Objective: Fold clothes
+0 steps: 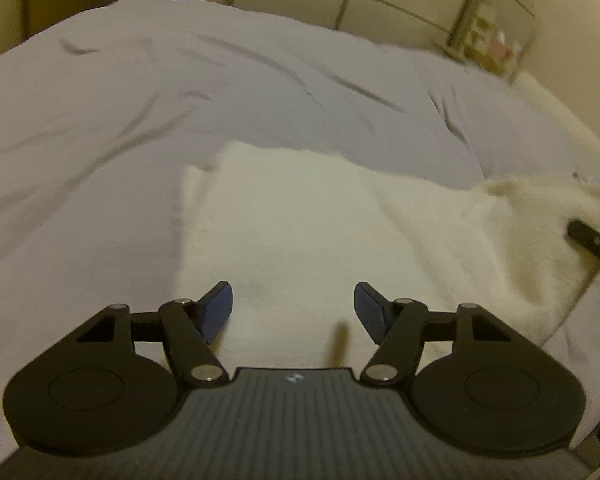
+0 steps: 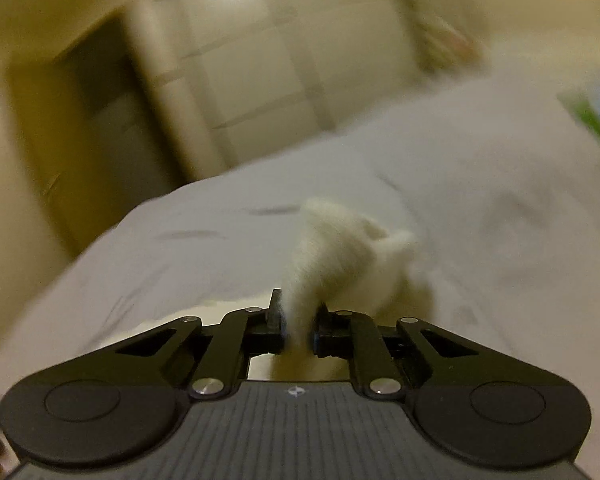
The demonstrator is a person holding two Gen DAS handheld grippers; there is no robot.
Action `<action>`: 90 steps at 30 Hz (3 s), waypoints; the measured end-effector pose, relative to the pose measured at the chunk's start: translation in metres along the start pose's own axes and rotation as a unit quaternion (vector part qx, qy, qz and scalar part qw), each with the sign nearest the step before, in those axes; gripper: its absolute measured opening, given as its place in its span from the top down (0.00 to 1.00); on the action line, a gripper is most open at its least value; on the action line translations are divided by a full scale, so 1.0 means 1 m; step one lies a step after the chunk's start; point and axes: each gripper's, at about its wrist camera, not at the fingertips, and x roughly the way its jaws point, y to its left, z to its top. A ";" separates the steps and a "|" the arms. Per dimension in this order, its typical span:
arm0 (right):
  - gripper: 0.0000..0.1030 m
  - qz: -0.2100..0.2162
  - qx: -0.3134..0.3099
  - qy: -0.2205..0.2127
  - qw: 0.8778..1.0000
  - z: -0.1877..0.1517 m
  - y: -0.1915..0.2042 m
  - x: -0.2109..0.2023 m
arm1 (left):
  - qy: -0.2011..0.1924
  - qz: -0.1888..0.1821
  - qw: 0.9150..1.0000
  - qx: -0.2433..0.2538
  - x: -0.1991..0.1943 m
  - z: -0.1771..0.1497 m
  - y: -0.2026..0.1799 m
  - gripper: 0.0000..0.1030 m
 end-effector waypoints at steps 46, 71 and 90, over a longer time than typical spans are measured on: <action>0.73 0.076 0.268 0.208 0.938 -0.045 -0.034 0.089 | -0.008 -0.151 0.987 -0.055 0.059 0.047 -0.008 0.77; 0.75 0.083 -0.074 0.147 0.983 -0.044 0.096 0.048 | -0.085 0.018 0.996 0.003 -0.001 -0.003 0.053 0.63; 0.74 0.101 -0.187 0.124 0.969 -0.099 0.109 -0.005 | -0.019 0.029 0.999 -0.006 0.007 -0.065 0.032 0.44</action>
